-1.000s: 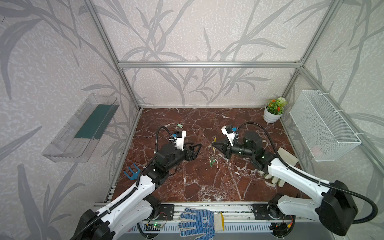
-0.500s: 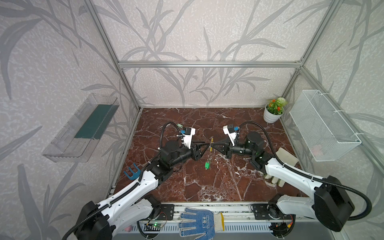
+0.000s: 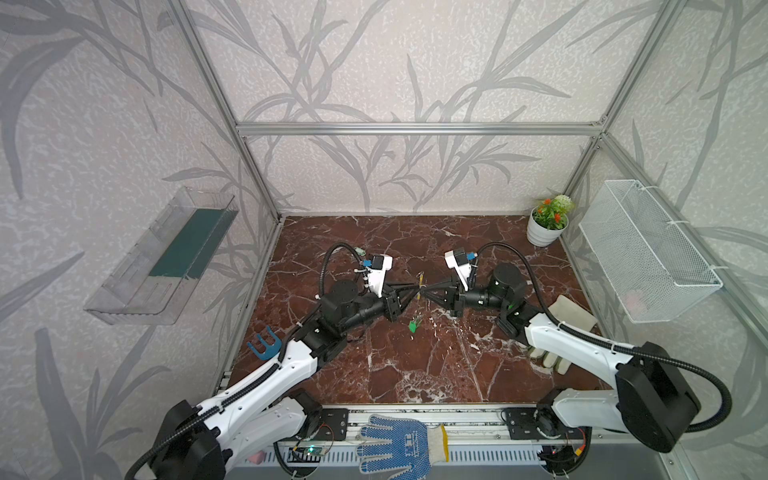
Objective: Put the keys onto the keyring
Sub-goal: 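Grasp the keyring rim near the yellow grip with the left gripper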
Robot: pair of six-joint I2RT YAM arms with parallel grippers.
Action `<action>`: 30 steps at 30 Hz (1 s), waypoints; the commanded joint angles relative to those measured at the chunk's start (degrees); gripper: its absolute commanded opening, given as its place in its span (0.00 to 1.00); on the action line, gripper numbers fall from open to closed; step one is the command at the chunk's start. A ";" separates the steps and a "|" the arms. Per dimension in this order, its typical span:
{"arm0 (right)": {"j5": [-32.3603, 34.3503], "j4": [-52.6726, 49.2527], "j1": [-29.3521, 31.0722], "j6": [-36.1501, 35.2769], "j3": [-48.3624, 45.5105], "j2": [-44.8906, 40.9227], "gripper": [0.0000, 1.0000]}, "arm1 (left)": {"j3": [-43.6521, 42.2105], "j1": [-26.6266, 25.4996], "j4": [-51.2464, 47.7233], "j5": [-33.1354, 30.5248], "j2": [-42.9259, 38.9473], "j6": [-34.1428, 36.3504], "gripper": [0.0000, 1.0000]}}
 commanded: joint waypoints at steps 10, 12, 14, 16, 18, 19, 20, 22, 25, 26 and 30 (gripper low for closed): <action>-3.07 8.78 -0.16 3.48 -1.02 1.28 0.00 | -0.35 -0.53 5.18 4.41 0.93 -1.37 0.28; -3.53 10.17 -0.44 4.45 -1.13 1.61 0.00 | -0.19 -0.60 5.90 5.45 1.61 -2.01 0.28; -3.59 11.59 -0.84 5.54 -1.51 1.83 0.00 | 0.04 -0.46 6.28 6.58 2.31 -2.47 0.26; -3.67 12.63 -1.22 6.34 -1.72 1.92 0.00 | 0.09 -0.54 6.82 7.27 2.86 -2.71 0.25; -3.85 12.97 -1.27 6.46 -1.83 1.84 0.00 | -0.09 -0.56 7.69 7.24 3.09 -3.16 0.10; -3.93 12.94 -1.27 6.46 -1.86 1.84 0.00 | -0.04 -0.55 7.70 6.97 3.17 -3.24 0.06; -3.84 12.93 -1.23 6.42 -1.87 1.84 0.00 | -0.04 -0.57 7.68 6.77 3.17 -3.25 0.05; -3.94 12.86 -1.30 6.46 -1.89 1.84 0.00 | -0.15 -0.59 7.87 6.19 2.82 -3.47 0.03; -3.80 12.91 -1.37 6.38 -2.05 1.75 0.00 | -0.11 -0.58 8.38 5.97 2.34 -3.83 0.00; -3.66 12.95 -1.38 6.38 -2.14 1.68 0.01 | 0.00 -0.61 8.19 6.10 2.37 -3.75 0.00; -3.40 13.10 -1.59 6.46 -2.48 1.32 0.12 | 0.01 -0.65 8.03 4.88 2.03 -3.59 0.00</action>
